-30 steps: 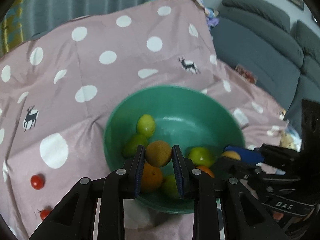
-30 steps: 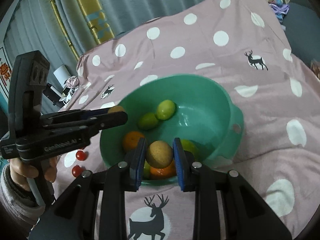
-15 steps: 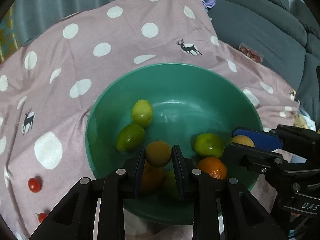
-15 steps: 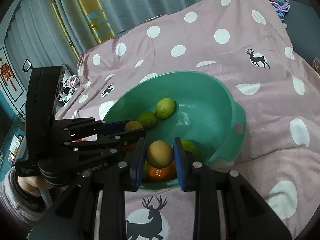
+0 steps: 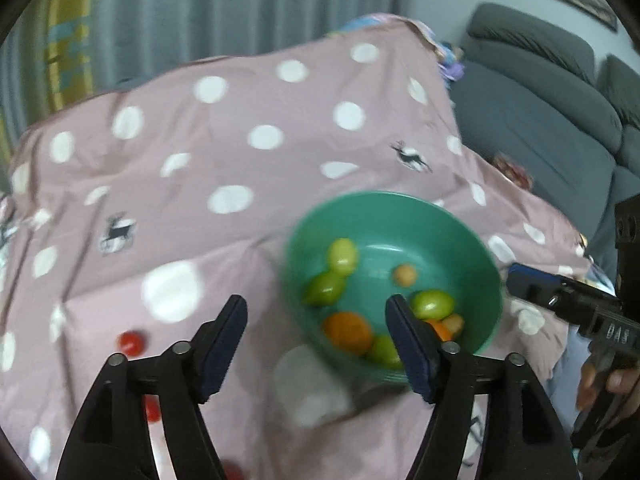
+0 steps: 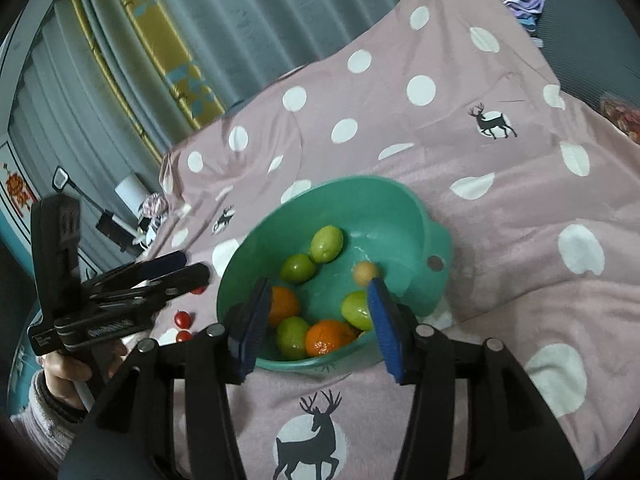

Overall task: Organize fruits
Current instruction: 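Move both tools toward the row of red cherry tomatoes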

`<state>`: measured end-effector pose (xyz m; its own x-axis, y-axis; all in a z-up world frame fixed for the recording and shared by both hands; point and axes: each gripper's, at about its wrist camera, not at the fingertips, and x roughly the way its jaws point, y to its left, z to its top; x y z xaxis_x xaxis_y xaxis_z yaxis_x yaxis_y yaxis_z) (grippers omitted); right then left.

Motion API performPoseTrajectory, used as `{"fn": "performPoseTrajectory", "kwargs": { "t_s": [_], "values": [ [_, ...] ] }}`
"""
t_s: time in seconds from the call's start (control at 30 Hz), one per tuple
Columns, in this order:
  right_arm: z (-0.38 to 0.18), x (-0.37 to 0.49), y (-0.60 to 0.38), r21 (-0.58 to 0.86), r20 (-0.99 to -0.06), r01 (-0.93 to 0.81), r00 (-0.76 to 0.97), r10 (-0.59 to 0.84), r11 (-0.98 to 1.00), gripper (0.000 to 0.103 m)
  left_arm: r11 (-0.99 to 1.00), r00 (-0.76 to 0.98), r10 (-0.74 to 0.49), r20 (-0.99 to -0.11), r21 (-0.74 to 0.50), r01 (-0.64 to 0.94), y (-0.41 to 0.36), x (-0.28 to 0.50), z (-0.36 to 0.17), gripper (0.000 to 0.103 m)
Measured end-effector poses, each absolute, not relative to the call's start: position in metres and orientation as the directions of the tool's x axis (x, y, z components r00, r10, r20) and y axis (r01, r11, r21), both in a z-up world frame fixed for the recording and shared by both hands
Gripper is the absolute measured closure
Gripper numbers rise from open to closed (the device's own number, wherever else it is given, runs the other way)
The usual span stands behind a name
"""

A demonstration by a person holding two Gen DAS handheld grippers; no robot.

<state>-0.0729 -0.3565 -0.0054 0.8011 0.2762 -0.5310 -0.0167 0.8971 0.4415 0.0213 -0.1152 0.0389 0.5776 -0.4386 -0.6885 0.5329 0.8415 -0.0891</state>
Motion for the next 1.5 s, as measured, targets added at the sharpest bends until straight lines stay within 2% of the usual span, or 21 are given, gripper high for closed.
{"fn": "performPoseTrajectory", "kwargs": {
  "t_s": [0.4, 0.6, 0.87, 1.13, 1.5],
  "values": [
    [0.002, -0.08, -0.322, 0.439, -0.515, -0.125, 0.776, 0.363, 0.89, 0.049, 0.961, 0.645, -0.243, -0.725, -0.087, 0.264, 0.011, -0.002, 0.021, 0.03],
    [0.0, -0.075, -0.282, 0.405, -0.545, -0.234, 0.715, 0.439, 0.884, 0.048, 0.96, 0.614, -0.268, -0.743, -0.148, 0.239, 0.03, -0.011, 0.007, 0.03],
    [-0.027, -0.069, -0.206, 0.336, -0.648, -0.423, 0.545, 0.532, 0.842, 0.048, 0.953, 0.573, -0.29, -0.766, -0.174, 0.25, 0.037, -0.019, -0.013, 0.03],
    [-0.05, -0.057, -0.163, 0.31, -0.707, -0.486, 0.457, 0.539, 0.817, 0.048, 0.938, 0.543, -0.329, -0.773, -0.198, 0.286, 0.037, -0.019, -0.027, 0.03],
    [-0.069, -0.035, -0.131, 0.297, -0.744, -0.5, 0.413, 0.526, 0.813, 0.048, 0.91, 0.5, -0.388, -0.774, -0.236, 0.341, 0.027, -0.007, -0.039, 0.03]
  ]
}}
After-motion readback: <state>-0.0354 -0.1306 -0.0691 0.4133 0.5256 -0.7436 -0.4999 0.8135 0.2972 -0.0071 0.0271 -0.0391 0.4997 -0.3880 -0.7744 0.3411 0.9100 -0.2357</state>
